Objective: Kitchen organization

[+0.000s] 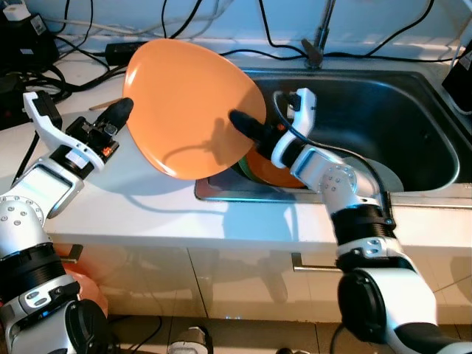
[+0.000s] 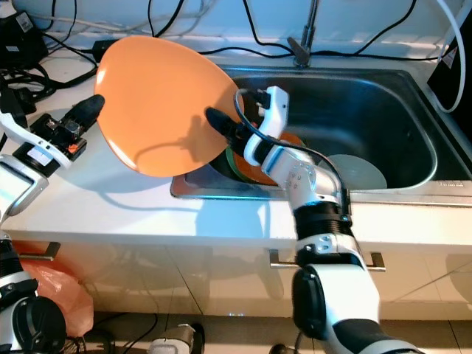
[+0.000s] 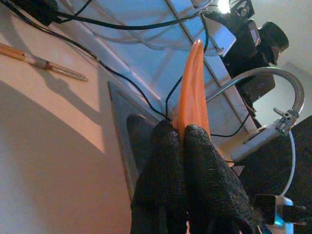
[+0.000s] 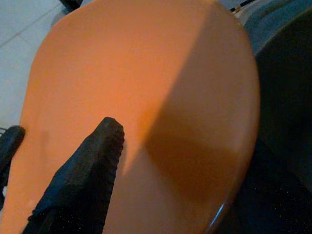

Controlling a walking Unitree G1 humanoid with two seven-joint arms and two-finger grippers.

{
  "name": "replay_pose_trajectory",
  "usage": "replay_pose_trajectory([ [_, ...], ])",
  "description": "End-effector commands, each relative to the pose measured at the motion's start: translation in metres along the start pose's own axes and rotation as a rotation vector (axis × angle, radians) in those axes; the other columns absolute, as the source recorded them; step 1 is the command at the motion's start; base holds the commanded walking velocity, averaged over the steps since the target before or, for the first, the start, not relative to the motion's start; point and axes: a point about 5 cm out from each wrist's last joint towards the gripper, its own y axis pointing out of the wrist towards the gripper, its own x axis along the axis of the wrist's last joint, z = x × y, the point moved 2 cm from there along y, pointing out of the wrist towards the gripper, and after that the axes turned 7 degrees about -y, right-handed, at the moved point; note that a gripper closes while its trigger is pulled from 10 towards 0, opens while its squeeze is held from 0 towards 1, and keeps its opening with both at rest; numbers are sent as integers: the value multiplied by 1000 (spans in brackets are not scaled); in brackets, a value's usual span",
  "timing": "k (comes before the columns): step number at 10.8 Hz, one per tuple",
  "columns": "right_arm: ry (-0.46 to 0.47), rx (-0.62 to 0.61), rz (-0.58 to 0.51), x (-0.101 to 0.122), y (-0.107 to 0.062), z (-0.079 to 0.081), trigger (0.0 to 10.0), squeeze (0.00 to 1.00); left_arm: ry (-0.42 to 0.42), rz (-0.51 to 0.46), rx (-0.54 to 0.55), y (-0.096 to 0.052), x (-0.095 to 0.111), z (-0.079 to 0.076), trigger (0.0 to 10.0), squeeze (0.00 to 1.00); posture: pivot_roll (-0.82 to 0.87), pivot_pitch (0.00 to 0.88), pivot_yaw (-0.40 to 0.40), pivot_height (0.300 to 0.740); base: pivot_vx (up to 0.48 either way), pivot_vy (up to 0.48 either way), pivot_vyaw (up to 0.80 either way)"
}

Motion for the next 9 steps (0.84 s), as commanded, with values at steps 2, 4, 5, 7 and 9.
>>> replay_pose_trajectory([
  [2, 87, 0, -36, 3, 8, 5, 10000, 0, 6, -31, -89, 2, 7, -16, 0, 0, 222, 106, 11, 740, 0, 0, 0],
  [4, 170, 20, -62, 4, 12, 11, 0, 0, -1, -24, -92, 2, 4, -15, 0, 0, 221, 105, 10, 740, 0, 0, 0],
  [5, 186, 24, -64, 4, 14, 13, 0, 0, -4, -23, -92, 2, 3, -15, 0, 0, 221, 104, 10, 740, 0, 0, 0],
  [7, 196, 34, -69, 5, 15, 15, 0, 0, -12, -22, -87, 2, 2, -11, 0, 0, 220, 101, 10, 740, 0, 0, 0],
  [9, 213, 45, -79, 8, 13, 15, 0, 0, -16, -22, -65, 1, -1, -5, 0, 0, 217, 101, 9, 740, 0, 0, 0],
])
